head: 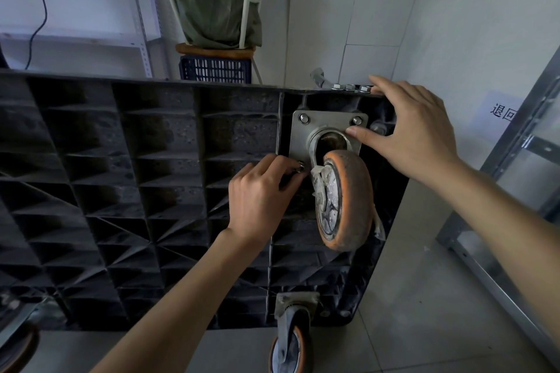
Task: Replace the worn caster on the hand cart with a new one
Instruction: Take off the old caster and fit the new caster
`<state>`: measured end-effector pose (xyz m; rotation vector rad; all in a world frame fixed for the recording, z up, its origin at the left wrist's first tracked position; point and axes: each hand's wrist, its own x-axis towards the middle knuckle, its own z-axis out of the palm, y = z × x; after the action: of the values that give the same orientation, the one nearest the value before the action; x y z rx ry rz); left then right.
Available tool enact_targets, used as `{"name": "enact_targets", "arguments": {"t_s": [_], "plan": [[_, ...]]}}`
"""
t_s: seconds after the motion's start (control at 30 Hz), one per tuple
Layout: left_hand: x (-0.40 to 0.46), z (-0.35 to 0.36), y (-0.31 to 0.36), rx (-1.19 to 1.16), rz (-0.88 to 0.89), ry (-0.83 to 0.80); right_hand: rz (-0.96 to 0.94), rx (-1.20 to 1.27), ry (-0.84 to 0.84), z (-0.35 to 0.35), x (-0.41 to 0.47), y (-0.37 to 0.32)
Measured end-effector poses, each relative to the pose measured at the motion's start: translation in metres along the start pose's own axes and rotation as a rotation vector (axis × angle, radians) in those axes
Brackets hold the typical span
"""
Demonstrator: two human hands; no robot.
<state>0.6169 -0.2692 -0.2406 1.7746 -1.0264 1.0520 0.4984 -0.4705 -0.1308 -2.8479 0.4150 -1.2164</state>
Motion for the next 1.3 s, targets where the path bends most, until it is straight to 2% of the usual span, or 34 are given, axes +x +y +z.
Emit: {"name": "enact_targets", "arguments": {"t_s": [0.2, 0.47, 0.67, 0.93, 1.13, 1.3], "plan": [[-0.0016, -0.0059, -0.0032, 0.036, 0.088, -0.08, 0.0, -0.001, 0.005, -0.0002, 0.0004, -0.0004], [-0.0003, -0.0044, 0.0002, 0.022, -0.011, -0.039, 0.002, 0.003, 0.006, -0.0005, -0.0002, -0.0003], [-0.0042, -0.0034, 0.0007, 0.077, 0.07, -0.047, -0.006, 0.006, 0.013, 0.0001, -0.0003, -0.0004], [0.0012, -0.0024, 0.004, 0.031, -0.028, -0.04, -0.001, 0.01, 0.013, -0.0002, -0.0006, -0.0005], [-0.0041, -0.0036, -0.0004, 0.039, 0.037, -0.062, -0.008, 0.01, 0.017, 0.0001, -0.0007, -0.0003], [0.0008, -0.0045, 0.0017, 0.001, -0.028, -0.056, -0.005, 0.01, 0.019, 0.0002, -0.0002, -0.0002]]}}
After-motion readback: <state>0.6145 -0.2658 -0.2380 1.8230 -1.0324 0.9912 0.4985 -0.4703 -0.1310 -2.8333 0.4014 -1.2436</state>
